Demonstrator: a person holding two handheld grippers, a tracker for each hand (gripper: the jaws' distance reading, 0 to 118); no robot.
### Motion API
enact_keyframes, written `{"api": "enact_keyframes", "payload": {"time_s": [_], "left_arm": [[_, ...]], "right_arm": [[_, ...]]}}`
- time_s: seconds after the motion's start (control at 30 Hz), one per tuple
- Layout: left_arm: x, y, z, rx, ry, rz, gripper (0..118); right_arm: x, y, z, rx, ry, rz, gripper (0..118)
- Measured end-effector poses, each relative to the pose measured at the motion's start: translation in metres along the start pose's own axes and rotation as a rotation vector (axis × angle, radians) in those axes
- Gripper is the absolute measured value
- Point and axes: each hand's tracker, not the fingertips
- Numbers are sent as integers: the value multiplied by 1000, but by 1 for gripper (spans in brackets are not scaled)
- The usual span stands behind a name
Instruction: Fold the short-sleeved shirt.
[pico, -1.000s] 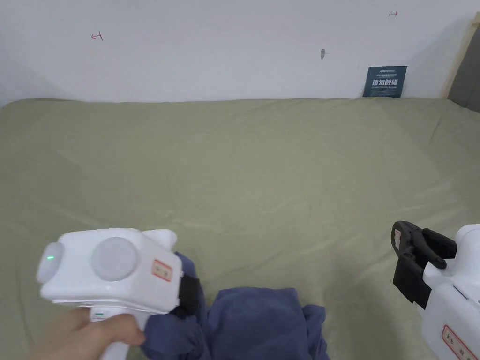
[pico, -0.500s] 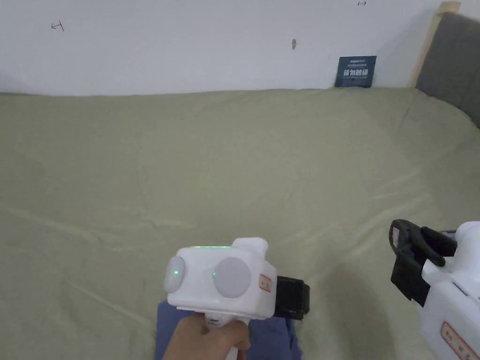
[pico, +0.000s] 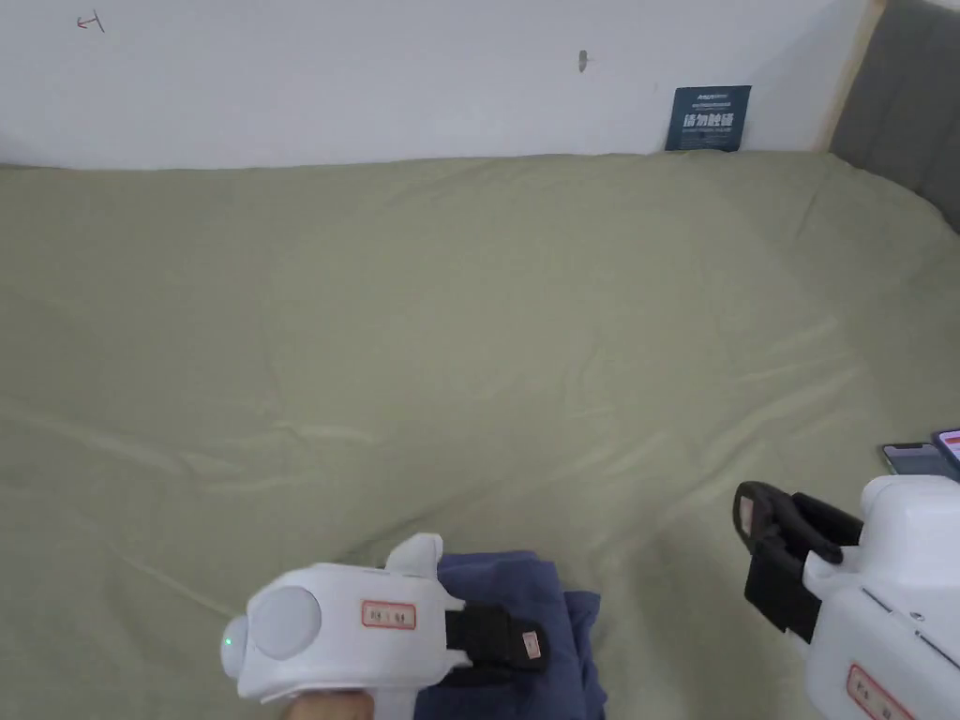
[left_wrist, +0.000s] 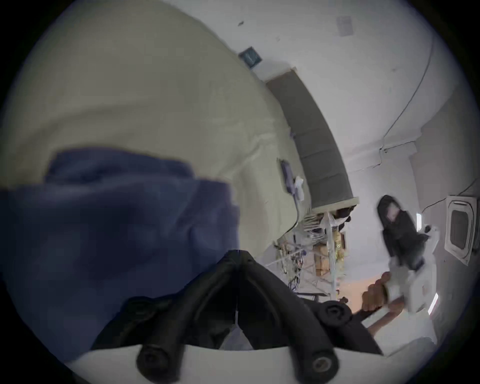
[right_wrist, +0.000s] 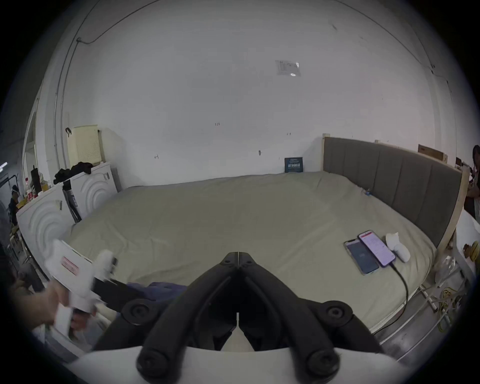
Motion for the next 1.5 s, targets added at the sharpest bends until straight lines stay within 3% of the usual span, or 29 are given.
{"api": "enact_keyframes", "payload": {"time_s": [0.07,0.17,0.27,0.33,0.43,0.6,0.67,0.77,0.83,0.87,0.9,0.97,1.03,1.13,1.3,1.43,1.47,1.5], "left_arm": [[-11,-2,-16,-26,57,-1,0],[-9,1,-10,-4,15,21,0],[8,7,12,23,57,-66,0],[18,11,45,69,50,-93,0],[18,14,98,163,99,-131,0],[-13,8,151,199,176,-98,0],[-31,7,159,209,229,-59,0],[-54,6,162,190,216,-12,0],[-64,5,162,180,197,-2,0],[-67,5,162,179,187,4,2],[-70,5,162,176,165,8,28],[-77,7,158,138,96,17,102],[-81,9,147,107,59,5,118],[-92,7,128,79,31,26,118],[-100,19,86,93,-183,78,117],[-93,17,73,61,-147,28,110],[-93,17,75,64,-136,-24,105],[-90,15,76,63,-99,-35,76]], "right_arm": [[1,-3,-2,-23,2,-2,1],[1,-7,-6,-63,25,-9,1],[-5,-9,-16,-131,112,-11,1],[-11,-12,-31,-201,231,-47,1],[-16,-28,-73,-381,467,-179,1],[-23,-78,-150,-643,739,-400,1],[-19,-97,-174,-713,820,-456,1],[3,-135,-204,-811,780,-535,1],[25,-154,-214,-810,908,-754,1],[28,-153,-209,-778,899,-796,1],[28,-150,-207,-757,884,-768,1],[25,-148,-207,-772,885,-722,1],[22,-145,-207,-778,880,-719,1],[22,-145,-207,-785,882,-716,1],[22,-145,-208,-790,878,-732,1],[24,-146,-209,-789,878,-763,1],[24,-146,-209,-790,878,-766,1],[24,-146,-208,-791,878,-765,1]]}}
